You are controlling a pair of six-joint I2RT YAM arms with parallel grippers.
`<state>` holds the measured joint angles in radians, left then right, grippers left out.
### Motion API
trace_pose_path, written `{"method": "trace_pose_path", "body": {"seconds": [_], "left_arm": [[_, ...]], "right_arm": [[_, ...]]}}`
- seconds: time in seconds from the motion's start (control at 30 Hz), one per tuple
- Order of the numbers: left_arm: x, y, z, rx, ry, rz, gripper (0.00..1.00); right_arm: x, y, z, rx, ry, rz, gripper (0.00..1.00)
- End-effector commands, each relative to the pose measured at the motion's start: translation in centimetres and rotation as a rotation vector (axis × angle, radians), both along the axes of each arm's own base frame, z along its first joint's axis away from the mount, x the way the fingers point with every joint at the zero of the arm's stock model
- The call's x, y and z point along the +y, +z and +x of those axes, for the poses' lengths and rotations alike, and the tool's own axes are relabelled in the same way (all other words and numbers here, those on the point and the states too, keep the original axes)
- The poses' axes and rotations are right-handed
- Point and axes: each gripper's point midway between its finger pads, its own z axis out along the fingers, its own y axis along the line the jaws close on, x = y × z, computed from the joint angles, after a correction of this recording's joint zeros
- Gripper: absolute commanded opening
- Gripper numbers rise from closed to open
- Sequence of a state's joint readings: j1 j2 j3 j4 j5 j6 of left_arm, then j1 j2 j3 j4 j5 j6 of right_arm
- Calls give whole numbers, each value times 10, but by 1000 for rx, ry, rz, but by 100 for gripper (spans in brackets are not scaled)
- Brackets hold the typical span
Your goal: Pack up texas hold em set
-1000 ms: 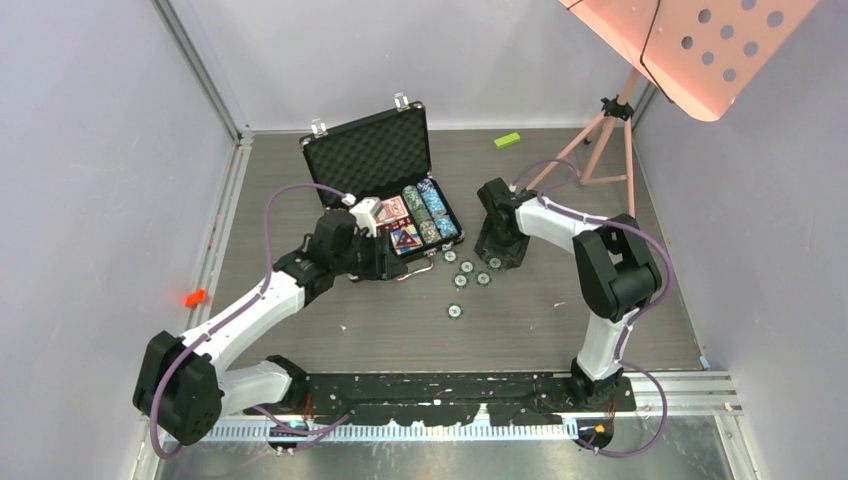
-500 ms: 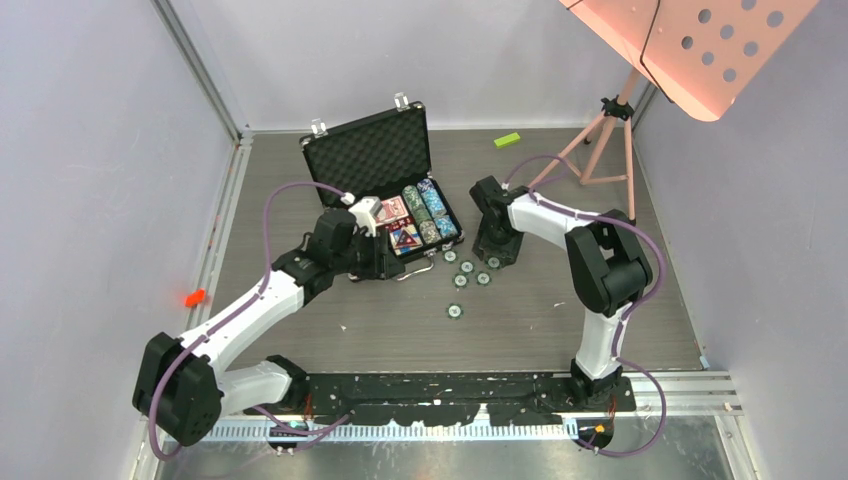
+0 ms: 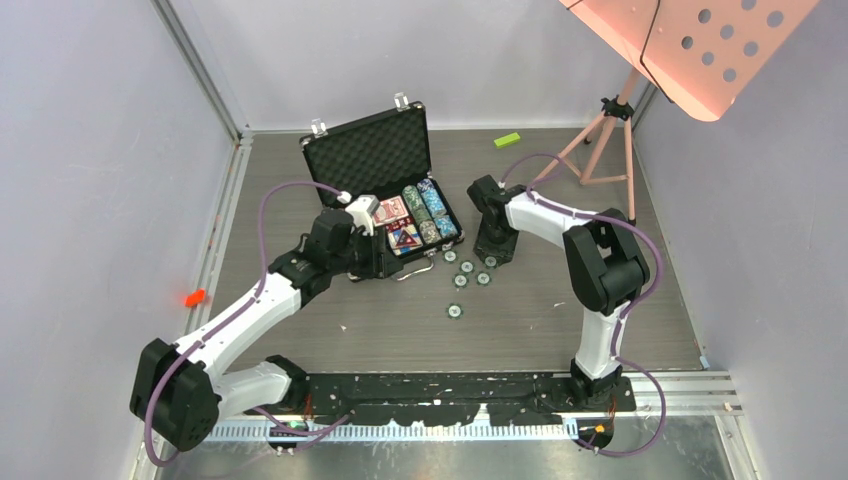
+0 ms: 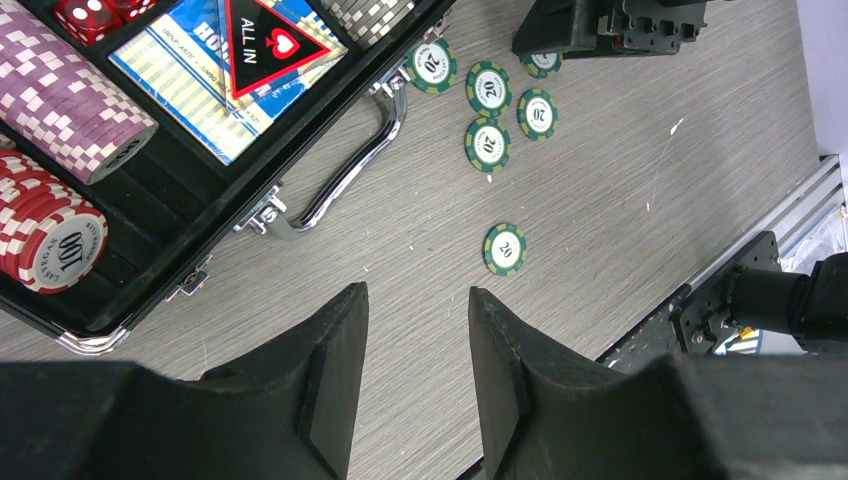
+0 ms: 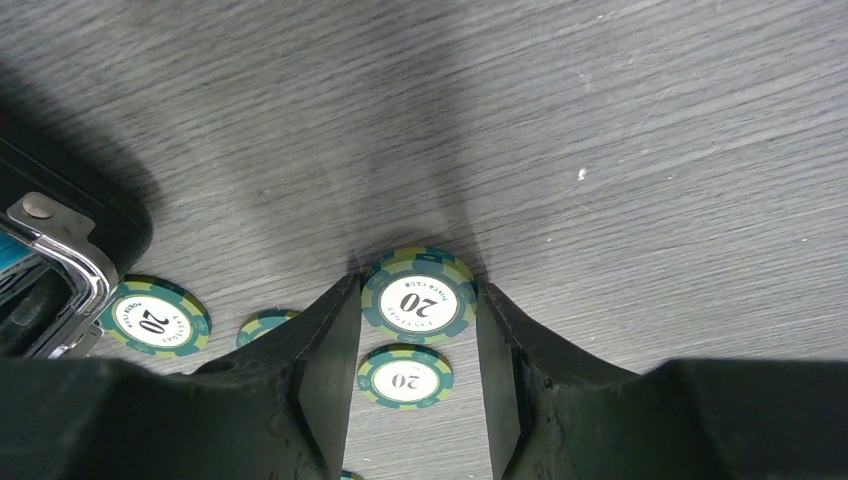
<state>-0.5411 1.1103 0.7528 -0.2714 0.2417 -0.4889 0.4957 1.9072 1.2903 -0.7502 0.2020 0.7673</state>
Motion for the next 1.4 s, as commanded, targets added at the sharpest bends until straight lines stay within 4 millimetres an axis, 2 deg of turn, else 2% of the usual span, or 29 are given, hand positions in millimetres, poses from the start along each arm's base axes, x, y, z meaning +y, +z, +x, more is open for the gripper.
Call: {"method": "trace_pose_path", "body": {"seconds": [0.0, 0.27, 0.63, 1.03, 1.17, 1.27, 1.37], "left_arm": [[0, 13, 4, -53, -2, -8, 44], [-6, 14, 5, -46, -18, -29, 44], [-15, 13, 6, -26, -39, -59, 44], [-30, 16, 12, -7, -52, -133, 45], [-45, 23, 17, 9, -82, -195, 49], [-54, 27, 22, -8, -92, -237, 58], [-62, 24, 27, -23, -65, -250, 66]], "right_arm": [[0, 11, 0, -14, 9, -4, 39], [1, 35, -2, -49, 16, 35, 37], [5, 47, 0, -67, 18, 76, 36], [25, 77, 5, -131, 41, 199, 36], [30, 86, 5, -147, 50, 233, 35], [33, 94, 5, -158, 45, 261, 35], [39, 104, 5, -171, 29, 301, 35]]}}
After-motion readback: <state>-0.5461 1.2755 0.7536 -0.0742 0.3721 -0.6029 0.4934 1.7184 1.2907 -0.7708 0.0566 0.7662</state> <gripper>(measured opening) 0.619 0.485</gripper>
